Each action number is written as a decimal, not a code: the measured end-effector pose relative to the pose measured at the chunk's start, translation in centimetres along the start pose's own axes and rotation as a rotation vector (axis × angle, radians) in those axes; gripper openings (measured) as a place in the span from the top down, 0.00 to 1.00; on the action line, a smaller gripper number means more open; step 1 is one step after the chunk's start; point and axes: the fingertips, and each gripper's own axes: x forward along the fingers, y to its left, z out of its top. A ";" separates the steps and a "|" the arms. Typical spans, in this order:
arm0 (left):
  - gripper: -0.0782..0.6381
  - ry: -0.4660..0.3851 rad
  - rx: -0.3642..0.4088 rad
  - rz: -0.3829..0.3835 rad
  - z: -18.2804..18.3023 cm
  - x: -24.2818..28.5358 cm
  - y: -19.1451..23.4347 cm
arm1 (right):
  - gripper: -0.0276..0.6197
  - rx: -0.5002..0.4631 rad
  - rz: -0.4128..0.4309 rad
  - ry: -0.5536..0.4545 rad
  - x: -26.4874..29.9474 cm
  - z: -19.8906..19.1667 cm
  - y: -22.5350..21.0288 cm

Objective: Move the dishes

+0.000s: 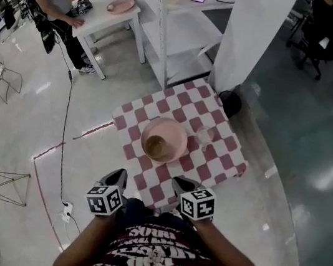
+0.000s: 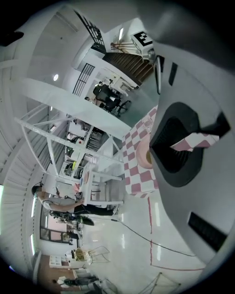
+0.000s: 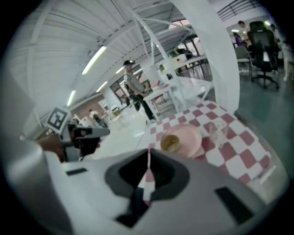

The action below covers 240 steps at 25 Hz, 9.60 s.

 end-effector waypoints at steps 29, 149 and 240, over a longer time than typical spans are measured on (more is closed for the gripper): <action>0.75 0.634 0.398 -0.278 -6.8 28.4 8.2 | 0.90 0.487 -0.496 -0.120 1.9 0.1 0.0; 0.85 0.127 0.031 0.088 0.2 3.1 -0.3 | 0.70 0.039 -0.356 0.162 10.7 -1.3 -29.4; 0.74 0.345 -0.129 -0.055 2.7 21.1 17.8 | 0.89 0.141 -0.296 -0.253 2.7 2.8 3.2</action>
